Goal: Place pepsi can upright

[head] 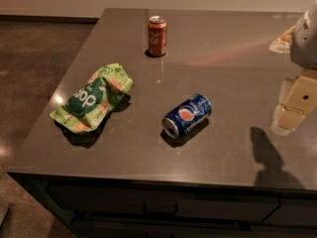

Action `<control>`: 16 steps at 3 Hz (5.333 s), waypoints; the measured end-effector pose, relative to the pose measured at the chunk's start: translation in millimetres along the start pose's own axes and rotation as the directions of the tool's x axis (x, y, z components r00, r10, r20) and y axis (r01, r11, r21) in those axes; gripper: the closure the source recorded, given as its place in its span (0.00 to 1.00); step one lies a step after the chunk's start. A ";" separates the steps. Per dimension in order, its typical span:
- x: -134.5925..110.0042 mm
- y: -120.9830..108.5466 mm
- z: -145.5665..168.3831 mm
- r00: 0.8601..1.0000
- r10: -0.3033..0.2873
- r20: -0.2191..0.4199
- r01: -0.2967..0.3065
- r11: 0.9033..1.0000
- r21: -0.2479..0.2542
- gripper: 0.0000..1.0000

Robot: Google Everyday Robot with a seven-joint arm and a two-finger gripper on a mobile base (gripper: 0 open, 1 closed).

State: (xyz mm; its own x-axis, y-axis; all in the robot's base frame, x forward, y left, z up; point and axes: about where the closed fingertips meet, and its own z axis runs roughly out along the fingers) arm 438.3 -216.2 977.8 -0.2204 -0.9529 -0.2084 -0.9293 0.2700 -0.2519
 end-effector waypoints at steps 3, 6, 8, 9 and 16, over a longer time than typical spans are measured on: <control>-65.7 -12.8 39.9 0.965 -0.253 0.068 0.258 0.962 -0.091 0.00; -106.5 3.0 111.1 0.782 -0.596 0.179 0.622 0.765 -0.166 0.00; -109.0 14.2 136.0 0.698 -0.692 0.184 0.716 0.672 -0.190 0.00; -109.2 18.9 144.1 0.673 -0.719 0.173 0.739 0.644 -0.199 0.00; -112.0 -14.4 122.6 0.881 -0.401 0.250 0.456 0.861 -0.226 1.00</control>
Offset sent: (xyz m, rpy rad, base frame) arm 0.0445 0.0649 -0.0142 -0.0037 0.0771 0.2820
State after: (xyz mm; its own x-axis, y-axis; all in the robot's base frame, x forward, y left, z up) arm 512.7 -96.4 888.9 0.2530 -0.9134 -0.3189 -0.9674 -0.2335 -0.0985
